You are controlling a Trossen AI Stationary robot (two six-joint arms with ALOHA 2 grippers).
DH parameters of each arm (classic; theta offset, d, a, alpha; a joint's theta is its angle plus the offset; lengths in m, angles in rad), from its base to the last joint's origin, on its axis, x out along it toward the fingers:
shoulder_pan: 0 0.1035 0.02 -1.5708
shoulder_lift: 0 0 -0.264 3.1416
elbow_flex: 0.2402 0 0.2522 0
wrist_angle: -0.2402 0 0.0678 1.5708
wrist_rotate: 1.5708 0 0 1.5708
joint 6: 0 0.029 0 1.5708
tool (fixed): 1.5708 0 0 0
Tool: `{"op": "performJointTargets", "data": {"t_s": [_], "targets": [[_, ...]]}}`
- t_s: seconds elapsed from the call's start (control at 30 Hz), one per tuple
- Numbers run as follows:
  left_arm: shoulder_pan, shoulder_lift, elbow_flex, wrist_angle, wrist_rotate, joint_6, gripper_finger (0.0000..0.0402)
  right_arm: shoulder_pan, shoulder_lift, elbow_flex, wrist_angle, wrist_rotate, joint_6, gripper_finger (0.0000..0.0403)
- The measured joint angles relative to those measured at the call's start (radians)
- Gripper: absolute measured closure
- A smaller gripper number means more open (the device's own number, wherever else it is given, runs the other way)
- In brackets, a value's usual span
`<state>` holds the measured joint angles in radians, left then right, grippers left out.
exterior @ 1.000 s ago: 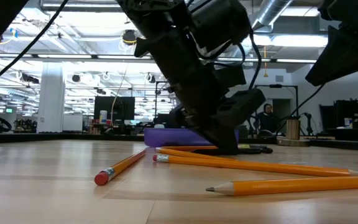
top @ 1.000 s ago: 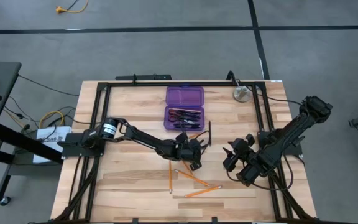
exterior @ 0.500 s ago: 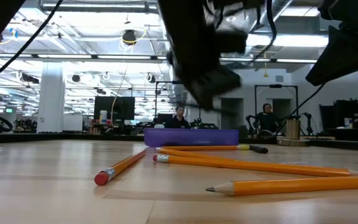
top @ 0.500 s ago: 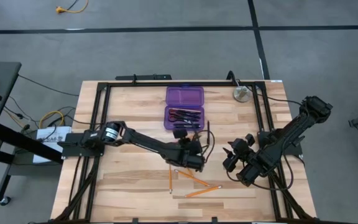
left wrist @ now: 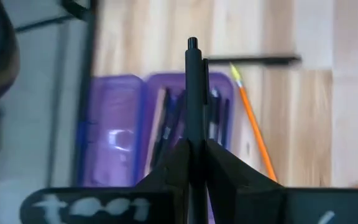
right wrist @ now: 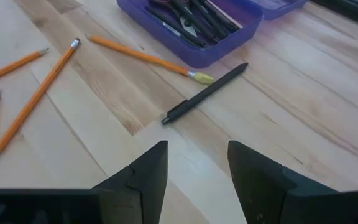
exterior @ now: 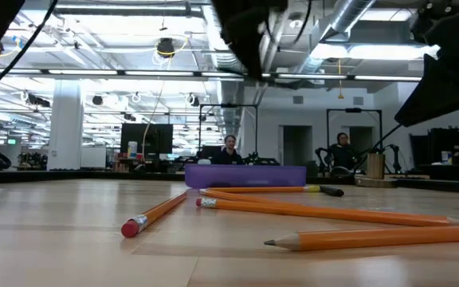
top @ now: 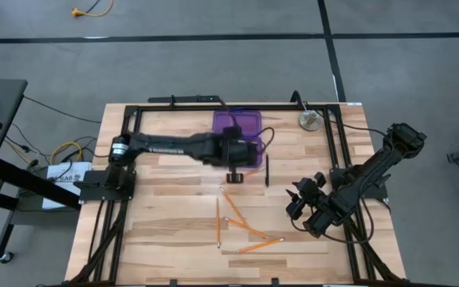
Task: Pick & place school supplies into a supply box
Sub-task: Put the black pen into the violet supply box
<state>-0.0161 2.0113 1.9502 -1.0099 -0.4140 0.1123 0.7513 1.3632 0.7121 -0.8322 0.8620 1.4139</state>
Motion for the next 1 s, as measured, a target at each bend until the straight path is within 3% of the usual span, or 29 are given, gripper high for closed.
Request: {"op": "performJointTargets", "data": {"t_s": [0.13, 0.33, 0.53, 0.67, 1.0], "targets": [[0.102, -0.001, -0.098, 0.050, 0.171, 0.084, 0.0386, 0.001, 0.000, -0.038, 0.056, 0.000, 0.000, 0.0241], [0.238, 0.000, -0.316, 0.239, 0.284, 0.161, 0.0386, 0.001, 0.000, -0.081, 0.130, 0.001, 0.001, 0.0241], [0.313, 0.000, -0.447, 0.375, 0.392, 0.210, 0.0380, 0.000, 0.000, -0.100, 0.161, 0.002, 0.011, 0.0241], [0.318, 0.000, -0.463, 0.402, 0.435, 0.210, 0.0359, 0.000, 0.000, -0.100, 0.164, 0.002, 0.011, 0.0241], [0.312, 0.000, -0.429, 0.418, 0.434, 0.183, 0.0290, 0.000, 0.000, -0.100, 0.189, 0.003, 0.027, 0.0241]]}}
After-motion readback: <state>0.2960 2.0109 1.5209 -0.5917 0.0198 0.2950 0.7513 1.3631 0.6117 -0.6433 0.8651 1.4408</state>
